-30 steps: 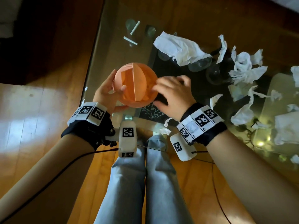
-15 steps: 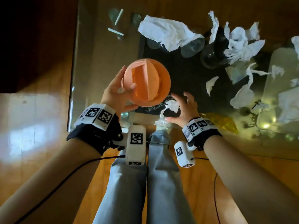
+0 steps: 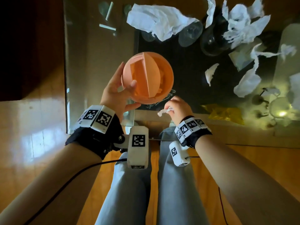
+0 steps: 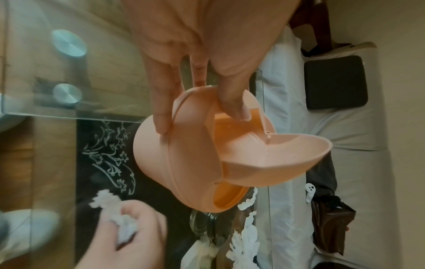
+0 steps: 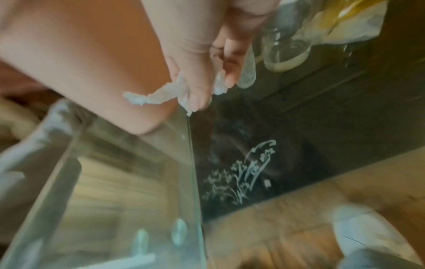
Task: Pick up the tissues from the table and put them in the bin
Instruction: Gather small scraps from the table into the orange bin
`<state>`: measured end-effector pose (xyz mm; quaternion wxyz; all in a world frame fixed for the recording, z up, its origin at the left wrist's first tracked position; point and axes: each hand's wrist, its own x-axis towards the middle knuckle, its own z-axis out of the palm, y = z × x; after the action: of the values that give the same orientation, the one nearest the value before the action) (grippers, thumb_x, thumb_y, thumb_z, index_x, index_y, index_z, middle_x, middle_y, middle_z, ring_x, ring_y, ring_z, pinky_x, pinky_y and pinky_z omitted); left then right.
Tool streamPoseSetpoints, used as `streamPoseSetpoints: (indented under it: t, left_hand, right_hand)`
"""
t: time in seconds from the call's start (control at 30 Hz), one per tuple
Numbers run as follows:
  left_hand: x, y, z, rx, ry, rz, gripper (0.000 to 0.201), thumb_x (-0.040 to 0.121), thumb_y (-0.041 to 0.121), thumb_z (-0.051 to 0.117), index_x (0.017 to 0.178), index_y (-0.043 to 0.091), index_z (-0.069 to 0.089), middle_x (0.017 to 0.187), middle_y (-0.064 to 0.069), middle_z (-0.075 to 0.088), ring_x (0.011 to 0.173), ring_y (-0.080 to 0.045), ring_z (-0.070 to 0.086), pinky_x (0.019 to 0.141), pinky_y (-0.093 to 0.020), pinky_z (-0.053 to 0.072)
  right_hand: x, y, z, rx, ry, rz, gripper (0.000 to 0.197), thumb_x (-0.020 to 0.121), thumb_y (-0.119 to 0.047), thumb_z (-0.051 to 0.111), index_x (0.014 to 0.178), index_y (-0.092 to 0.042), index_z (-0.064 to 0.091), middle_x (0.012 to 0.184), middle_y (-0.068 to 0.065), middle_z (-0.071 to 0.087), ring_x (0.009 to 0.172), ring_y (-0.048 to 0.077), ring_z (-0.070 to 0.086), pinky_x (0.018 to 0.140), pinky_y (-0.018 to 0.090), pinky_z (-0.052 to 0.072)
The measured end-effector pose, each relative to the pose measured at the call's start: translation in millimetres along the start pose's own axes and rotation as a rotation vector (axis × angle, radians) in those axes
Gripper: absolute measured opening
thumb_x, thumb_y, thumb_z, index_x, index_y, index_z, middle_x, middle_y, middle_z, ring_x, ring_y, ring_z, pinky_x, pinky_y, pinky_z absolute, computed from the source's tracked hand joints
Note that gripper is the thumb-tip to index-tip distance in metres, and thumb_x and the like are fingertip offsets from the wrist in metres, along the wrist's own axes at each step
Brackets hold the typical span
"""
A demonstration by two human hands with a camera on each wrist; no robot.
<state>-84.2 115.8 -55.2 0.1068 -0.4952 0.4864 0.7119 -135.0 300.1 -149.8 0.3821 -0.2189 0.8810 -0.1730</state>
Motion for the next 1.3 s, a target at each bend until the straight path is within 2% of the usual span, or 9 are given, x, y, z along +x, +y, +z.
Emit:
streamPoseSetpoints:
  t: [0.2,0.4,0.47,0.6,0.7,0.87,1.0,1.1,1.3]
  left_hand:
    - [-8.9,-3.6,41.6,0.016,-0.079,-0.030,0.077,0.072,0.032,0.070,0.138,0.041,0.033,0.147,-0.001,0.032,0.130,-0.033,0.039,0.088,-0.053,0.050]
    - [-2.3,-13.4,65.7,0.013,-0.052,-0.002,0.070,0.079,0.021,0.064,0.137,0.044,0.032,0.147,-0.002,0.031,0.129,-0.032,0.039,0.078,-0.046,0.052]
    - [2.1,-14.9,67.7,0.019,-0.034,-0.002,0.071,0.077,0.026,0.067,0.136,0.045,0.033,0.146,-0.001,0.033,0.128,-0.031,0.041,0.075,-0.045,0.053]
    - [5.8,-17.3,66.3,0.052,-0.034,0.011,0.067,0.082,0.021,0.062,0.137,0.044,0.032,0.145,0.001,0.034,0.126,-0.030,0.043,0.084,-0.051,0.053]
    - [6.0,-16.8,66.9,0.041,-0.004,0.019,0.064,0.083,0.020,0.061,0.136,0.043,0.035,0.141,0.003,0.038,0.122,-0.028,0.045,0.085,-0.053,0.052]
    - [6.8,-16.8,67.1,-0.061,0.093,-0.091,0.045,0.089,0.024,0.055,0.131,0.034,0.046,0.125,-0.001,0.054,0.111,-0.025,0.054,0.057,-0.037,0.058]
    - [10.7,0.9,64.6,-0.064,0.240,-0.041,0.048,0.087,0.015,0.056,0.130,0.033,0.047,0.135,-0.009,0.050,0.119,-0.032,0.051,0.072,-0.049,0.057]
    - [11.3,1.3,59.2,0.048,0.247,0.045,0.058,0.084,0.007,0.058,0.133,0.035,0.044,0.139,-0.008,0.046,0.122,-0.032,0.049,0.071,-0.046,0.056]
    - [10.1,2.7,60.9,0.050,0.267,0.066,0.058,0.084,0.012,0.058,0.136,0.035,0.040,0.140,-0.007,0.045,0.118,-0.029,0.050,0.063,-0.037,0.055]
  right_hand:
    - [-48.9,48.2,-68.5,0.192,0.258,0.185,0.037,0.080,-0.010,0.064,0.114,-0.019,0.055,0.108,0.001,0.058,0.095,0.012,0.055,0.080,0.020,0.040]
    - [-71.7,112.3,-70.3,0.005,0.067,0.381,0.083,0.072,0.008,0.067,0.136,-0.029,0.031,0.138,0.012,0.027,0.111,0.023,0.052,0.093,0.029,0.046]
    - [-63.1,122.3,-63.1,-0.070,-0.009,0.366,0.071,0.075,0.007,0.064,0.133,-0.023,0.036,0.143,0.011,0.021,0.113,0.027,0.052,0.093,0.032,0.046]
    - [-42.8,126.3,-69.1,-0.115,0.002,0.357,0.032,0.082,-0.003,0.057,0.113,-0.011,0.053,0.122,0.011,0.047,0.098,0.028,0.056,0.084,0.033,0.047]
    - [-34.4,118.7,-82.6,-0.125,-0.009,0.335,0.022,0.085,-0.012,0.057,0.107,-0.011,0.057,0.116,0.011,0.058,0.105,0.030,0.057,0.089,0.038,0.046]
    - [-24.0,92.7,-106.2,0.056,0.086,0.232,0.018,0.085,-0.020,0.059,0.096,-0.006,0.063,0.103,0.014,0.062,0.094,0.027,0.059,0.082,0.034,0.044]
    - [30.5,77.0,-135.7,0.090,0.089,0.201,0.020,0.081,-0.019,0.063,0.096,-0.006,0.063,0.118,0.012,0.047,0.110,0.029,0.052,0.086,0.032,0.043]
    - [50.0,78.0,-132.0,-0.166,-0.014,0.198,0.019,0.081,-0.029,0.059,0.089,-0.013,0.067,0.142,0.003,0.029,0.122,0.032,0.034,0.098,0.041,0.039]
    - [63.8,84.8,-116.6,-0.245,-0.134,0.124,0.021,0.082,-0.006,0.060,0.102,-0.005,0.055,0.122,0.014,0.048,0.112,0.032,0.048,0.091,0.036,0.042]
